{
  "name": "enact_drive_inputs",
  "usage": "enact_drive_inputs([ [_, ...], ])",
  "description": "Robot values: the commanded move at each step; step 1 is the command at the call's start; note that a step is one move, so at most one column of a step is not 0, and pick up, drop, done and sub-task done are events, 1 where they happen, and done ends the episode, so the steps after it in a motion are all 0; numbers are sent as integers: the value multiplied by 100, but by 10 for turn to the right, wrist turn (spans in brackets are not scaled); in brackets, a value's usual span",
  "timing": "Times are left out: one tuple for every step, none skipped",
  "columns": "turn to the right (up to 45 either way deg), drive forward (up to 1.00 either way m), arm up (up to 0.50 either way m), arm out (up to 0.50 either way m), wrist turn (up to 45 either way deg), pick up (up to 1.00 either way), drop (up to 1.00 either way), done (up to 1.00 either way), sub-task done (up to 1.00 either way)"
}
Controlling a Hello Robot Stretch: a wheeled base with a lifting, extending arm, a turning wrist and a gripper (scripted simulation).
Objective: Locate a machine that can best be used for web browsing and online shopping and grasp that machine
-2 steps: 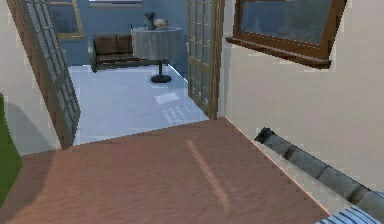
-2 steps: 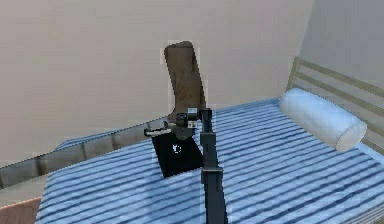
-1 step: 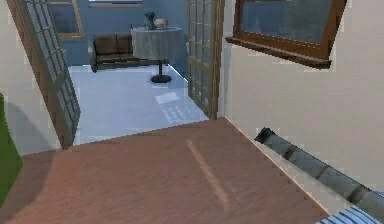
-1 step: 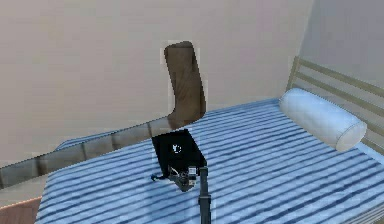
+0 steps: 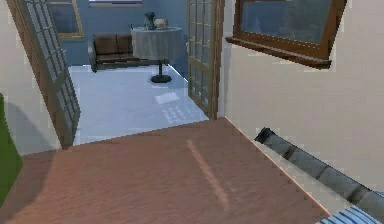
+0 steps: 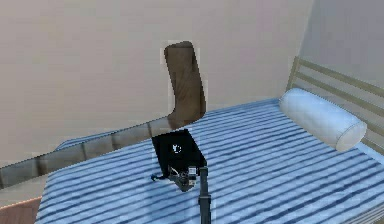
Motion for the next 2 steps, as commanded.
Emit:
enact_drive_inputs([
  [0,0,10,0,0,0,0,0,0],
  [0,0,0,0,0,0,0,100,0],
])
